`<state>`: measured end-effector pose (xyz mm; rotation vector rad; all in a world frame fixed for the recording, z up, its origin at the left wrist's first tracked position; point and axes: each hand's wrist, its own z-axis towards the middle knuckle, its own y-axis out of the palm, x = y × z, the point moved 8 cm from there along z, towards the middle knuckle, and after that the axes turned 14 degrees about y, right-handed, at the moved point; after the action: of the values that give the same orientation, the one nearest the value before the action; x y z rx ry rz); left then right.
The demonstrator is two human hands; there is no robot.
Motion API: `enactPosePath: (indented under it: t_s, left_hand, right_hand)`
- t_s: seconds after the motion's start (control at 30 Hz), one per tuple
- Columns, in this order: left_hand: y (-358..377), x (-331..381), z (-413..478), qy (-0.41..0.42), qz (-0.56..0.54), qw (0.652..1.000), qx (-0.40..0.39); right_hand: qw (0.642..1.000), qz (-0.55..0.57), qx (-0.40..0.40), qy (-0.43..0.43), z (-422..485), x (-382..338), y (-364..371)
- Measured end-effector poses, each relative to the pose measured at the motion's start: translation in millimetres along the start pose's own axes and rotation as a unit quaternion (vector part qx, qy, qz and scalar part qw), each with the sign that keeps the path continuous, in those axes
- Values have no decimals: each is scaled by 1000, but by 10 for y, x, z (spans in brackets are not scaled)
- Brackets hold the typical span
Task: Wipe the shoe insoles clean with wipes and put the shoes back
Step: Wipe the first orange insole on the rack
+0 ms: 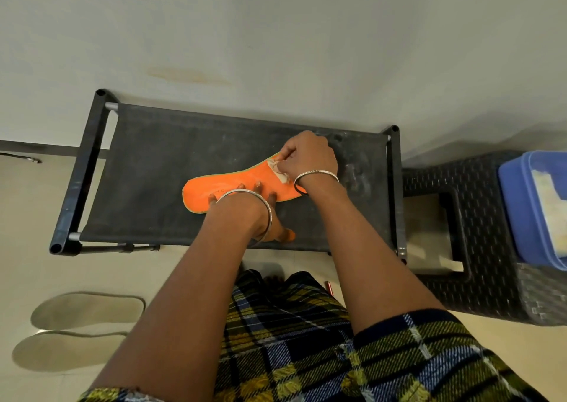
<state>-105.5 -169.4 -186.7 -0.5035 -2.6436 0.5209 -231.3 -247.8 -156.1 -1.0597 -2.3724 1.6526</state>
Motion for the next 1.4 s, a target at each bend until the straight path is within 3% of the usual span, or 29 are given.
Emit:
enactPosePath:
  t_s: [0.1,0.27,0.33,0.5,0.73,1.0,1.2,1.4]
  left_hand:
    - [-11,1,-9,1,2,1000,0]
    - [-10,-43,7,2,-5,1000,2]
    - [-5,-40,19,3,-6,1000,3]
    - [-15,1,-4,4,0,1000,4]
    - [-31,0,-20,2,-8,1000,2]
    - [-40,0,-4,3,1,1000,-1]
    - [-34,6,10,0,7,1000,3]
    - [-33,-12,23,5,10,1000,5]
  right_hand:
    - [1000,-5,-22,13,29,19,5]
    - [971,-162,-159,76,45,211,158]
    - [977,-138,-141,75,67,206,155]
    - [998,-18,4,66,122,146,-65]
    - [976,-158,-111,95,4,183,58]
    - [988,-63,9,142,111,325,-258]
    - [983,-106,-117,94,13,145,95]
    - [973,-75,-54,213,147,692,-281]
